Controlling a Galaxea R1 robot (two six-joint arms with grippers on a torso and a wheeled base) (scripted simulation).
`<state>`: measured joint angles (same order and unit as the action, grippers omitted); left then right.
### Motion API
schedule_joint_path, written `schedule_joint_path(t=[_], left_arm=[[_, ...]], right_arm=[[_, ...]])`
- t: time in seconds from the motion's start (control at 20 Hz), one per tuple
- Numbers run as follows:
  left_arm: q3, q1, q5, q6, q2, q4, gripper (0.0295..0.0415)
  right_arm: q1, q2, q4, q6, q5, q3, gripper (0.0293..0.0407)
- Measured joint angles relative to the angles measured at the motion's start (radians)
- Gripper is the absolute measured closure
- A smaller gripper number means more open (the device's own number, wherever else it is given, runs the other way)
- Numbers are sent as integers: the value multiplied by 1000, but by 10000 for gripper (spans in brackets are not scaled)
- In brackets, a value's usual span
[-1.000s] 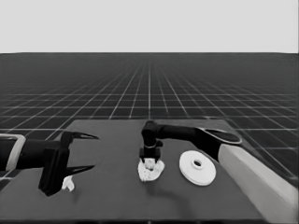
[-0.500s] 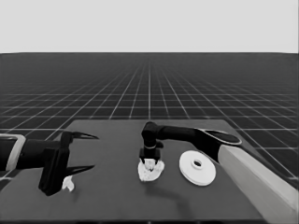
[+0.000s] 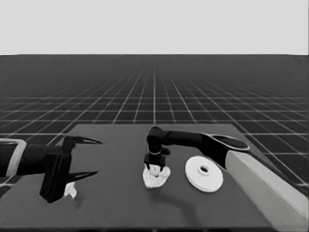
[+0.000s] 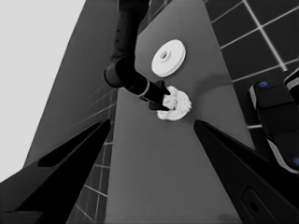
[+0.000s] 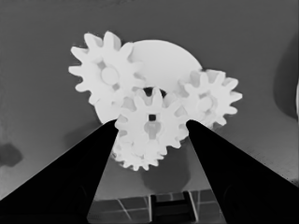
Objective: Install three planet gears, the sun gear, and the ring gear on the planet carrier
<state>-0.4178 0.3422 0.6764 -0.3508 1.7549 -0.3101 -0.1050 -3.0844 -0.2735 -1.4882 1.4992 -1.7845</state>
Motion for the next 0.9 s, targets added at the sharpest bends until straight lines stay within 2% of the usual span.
schedule_joint_path(t=[0.9], left_arm=[[0, 0, 0, 0, 0, 0, 326]], right_arm=[[-1, 0, 0, -188, 0, 0, 390]])
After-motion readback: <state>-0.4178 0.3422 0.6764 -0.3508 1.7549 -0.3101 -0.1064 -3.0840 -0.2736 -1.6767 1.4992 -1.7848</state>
